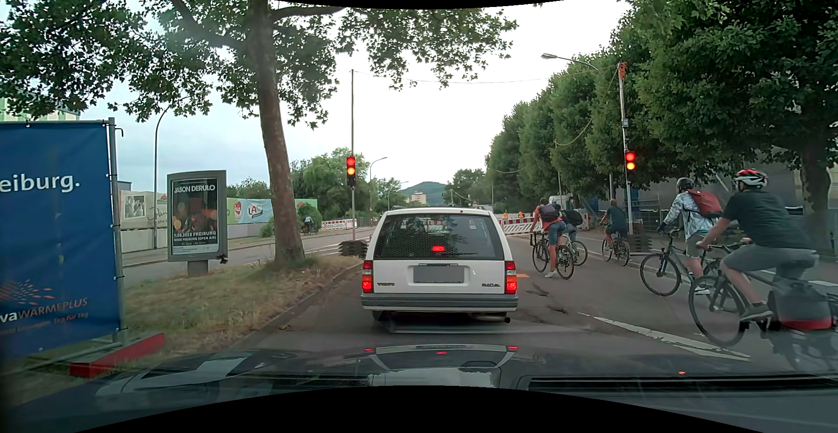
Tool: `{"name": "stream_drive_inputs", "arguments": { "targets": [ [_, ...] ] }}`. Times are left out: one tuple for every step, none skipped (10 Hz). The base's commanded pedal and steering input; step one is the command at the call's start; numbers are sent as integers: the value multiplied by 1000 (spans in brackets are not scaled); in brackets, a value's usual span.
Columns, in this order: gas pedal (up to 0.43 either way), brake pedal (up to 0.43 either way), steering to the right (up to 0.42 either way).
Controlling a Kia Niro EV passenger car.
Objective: Follow the waypoints while adhering to traffic rules and regulations
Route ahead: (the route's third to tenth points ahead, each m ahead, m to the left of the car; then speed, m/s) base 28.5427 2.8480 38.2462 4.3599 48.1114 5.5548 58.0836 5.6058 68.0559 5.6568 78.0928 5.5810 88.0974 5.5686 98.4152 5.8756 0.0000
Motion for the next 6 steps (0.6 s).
{"name": "stream_drive_inputs", "arguments": {
  "targets": [
    [0,274,4],
    [0,274,4],
    [0,274,4],
    [0,274,4],
    [0,274,4],
    [0,274,4]
  ]
}}
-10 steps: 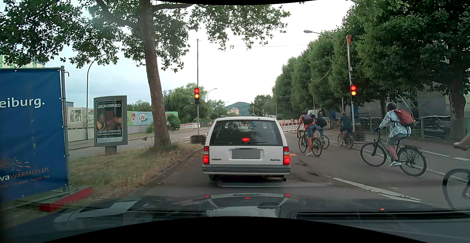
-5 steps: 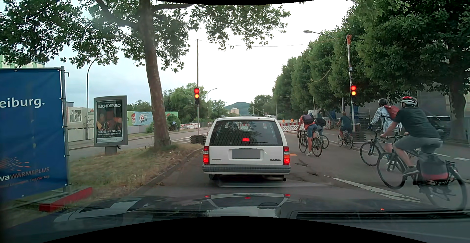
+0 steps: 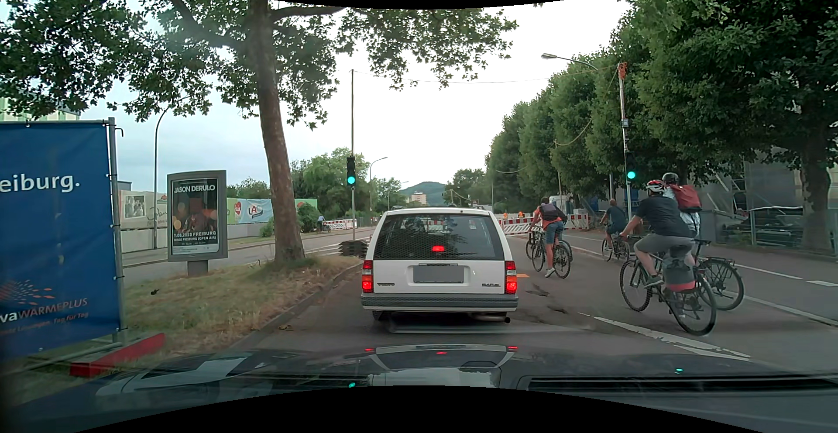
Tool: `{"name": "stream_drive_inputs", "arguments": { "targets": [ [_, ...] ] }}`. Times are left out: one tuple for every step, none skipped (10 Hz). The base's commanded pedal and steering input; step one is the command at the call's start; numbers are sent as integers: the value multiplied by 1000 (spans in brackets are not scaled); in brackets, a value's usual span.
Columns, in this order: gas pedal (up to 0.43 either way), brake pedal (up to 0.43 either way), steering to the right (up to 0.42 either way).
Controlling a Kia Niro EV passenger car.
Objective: Follow the waypoints while adhering to traffic rules and regulations
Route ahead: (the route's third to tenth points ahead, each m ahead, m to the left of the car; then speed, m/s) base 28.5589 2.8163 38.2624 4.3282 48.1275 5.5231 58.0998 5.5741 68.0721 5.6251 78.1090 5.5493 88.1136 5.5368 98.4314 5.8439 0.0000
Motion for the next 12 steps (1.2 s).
{"name": "stream_drive_inputs", "arguments": {
  "targets": [
    [0,274,4],
    [0,274,4],
    [0,274,4],
    [0,274,4],
    [0,274,4],
    [0,268,4],
    [0,274,4],
    [0,274,4],
    [0,274,4],
    [0,274,4],
    [0,274,4],
    [0,274,4]
  ]
}}
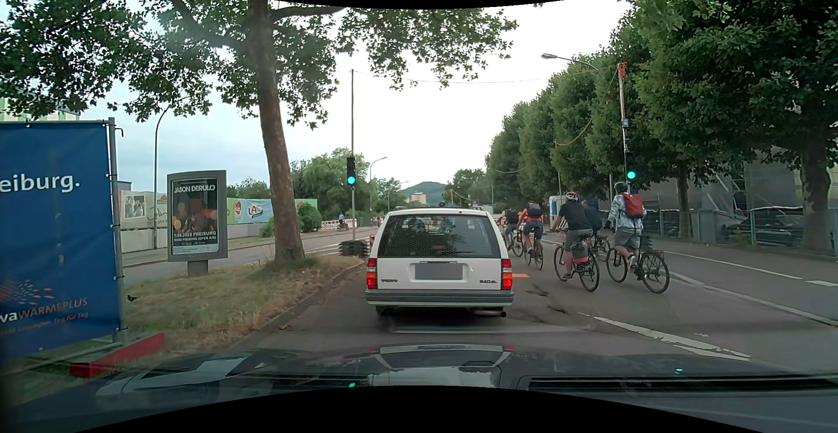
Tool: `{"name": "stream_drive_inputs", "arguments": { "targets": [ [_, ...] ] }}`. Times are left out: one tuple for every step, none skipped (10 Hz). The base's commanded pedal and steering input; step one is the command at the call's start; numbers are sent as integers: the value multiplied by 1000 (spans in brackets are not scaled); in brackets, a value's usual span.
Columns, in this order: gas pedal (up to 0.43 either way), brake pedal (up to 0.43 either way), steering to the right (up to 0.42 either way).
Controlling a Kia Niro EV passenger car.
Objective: Follow the waypoints while adhering to traffic rules and regulations
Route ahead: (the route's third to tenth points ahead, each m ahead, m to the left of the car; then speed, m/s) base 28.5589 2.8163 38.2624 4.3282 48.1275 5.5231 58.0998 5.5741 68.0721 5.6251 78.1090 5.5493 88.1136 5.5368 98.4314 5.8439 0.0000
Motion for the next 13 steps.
{"name": "stream_drive_inputs", "arguments": {
  "targets": [
    [0,274,4],
    [0,274,4],
    [0,274,4],
    [0,232,4],
    [0,85,4],
    [0,12,4],
    [0,0,4],
    [0,0,4],
    [0,0,4],
    [8,0,4],
    [20,0,4],
    [20,0,4],
    [39,0,4]
  ]
}}
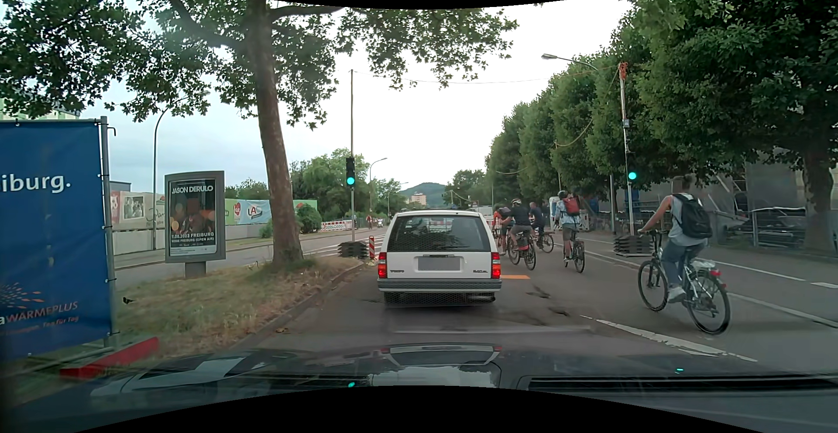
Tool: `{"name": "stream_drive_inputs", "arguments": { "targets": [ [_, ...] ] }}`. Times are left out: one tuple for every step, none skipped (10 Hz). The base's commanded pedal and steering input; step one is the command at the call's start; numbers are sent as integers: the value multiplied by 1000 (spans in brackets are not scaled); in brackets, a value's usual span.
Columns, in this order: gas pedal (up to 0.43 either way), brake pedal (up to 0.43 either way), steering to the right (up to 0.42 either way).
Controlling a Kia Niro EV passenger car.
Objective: Follow the waypoints while adhering to traffic rules and regulations
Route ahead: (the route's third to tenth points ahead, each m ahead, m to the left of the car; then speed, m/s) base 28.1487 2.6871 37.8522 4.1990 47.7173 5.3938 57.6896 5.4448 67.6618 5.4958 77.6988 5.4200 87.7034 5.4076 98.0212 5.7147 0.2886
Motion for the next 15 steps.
{"name": "stream_drive_inputs", "arguments": {
  "targets": [
    [59,0,4],
    [118,0,4],
    [157,0,4],
    [189,0,4],
    [189,0,4],
    [189,0,5],
    [177,0,5],
    [169,0,5],
    [157,0,5],
    [150,0,5],
    [150,0,5],
    [138,0,5],
    [138,0,5],
    [138,0,5],
    [138,0,5]
  ]
}}
